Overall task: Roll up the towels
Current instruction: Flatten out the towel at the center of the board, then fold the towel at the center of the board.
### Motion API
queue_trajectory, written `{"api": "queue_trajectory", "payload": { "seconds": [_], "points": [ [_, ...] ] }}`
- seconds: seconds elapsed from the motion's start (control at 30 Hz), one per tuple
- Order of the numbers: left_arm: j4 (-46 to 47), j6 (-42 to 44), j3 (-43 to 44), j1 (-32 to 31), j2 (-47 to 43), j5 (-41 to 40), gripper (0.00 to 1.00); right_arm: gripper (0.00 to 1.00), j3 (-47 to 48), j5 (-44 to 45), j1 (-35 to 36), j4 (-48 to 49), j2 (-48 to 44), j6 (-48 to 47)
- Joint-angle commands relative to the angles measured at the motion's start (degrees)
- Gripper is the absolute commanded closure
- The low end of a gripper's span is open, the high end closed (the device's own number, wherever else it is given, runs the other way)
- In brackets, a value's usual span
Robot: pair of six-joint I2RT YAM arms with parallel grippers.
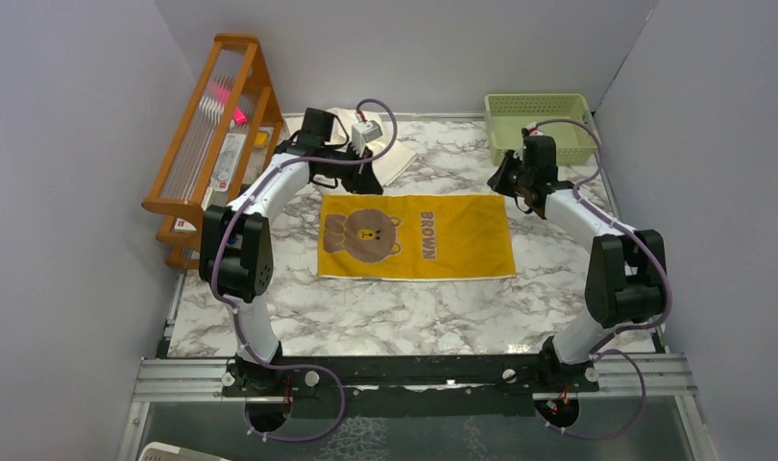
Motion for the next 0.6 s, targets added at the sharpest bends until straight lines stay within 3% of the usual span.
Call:
{"api": "queue_trajectory", "payload": {
  "seconds": [0.0, 0.13, 0.23, 0.4, 0.57],
  "points": [
    [-12.32, 10.77, 5.47, -2.41, 0.52, 10.73, 0.98, 0.91, -0.79, -1.37, 0.03, 0.11, -2.27, -0.83],
    [-4.90, -4.84, 11.79, -1.90, 5.70, -15.06, 0.94, 0.89, -2.47, -2.94, 0.04, 1.57, -4.12, -0.43],
    [4.26, -10.17, 9.74, -0.84, 4.66, -26.05, 0.88, 0.86, -3.65, -3.13, 0.01, 2.32, -5.59, -0.51],
    [23.72, -12.86, -1.50, 0.54, -2.10, -40.28, 0.65, 0.57, -5.46, -1.56, 0.05, 2.84, -7.76, -0.98],
    [22.27, -11.27, 0.25, 0.84, -1.58, -43.21, 0.64, 0.44, -6.07, -1.03, 0.03, 3.54, -9.27, -0.53]
  ]
}}
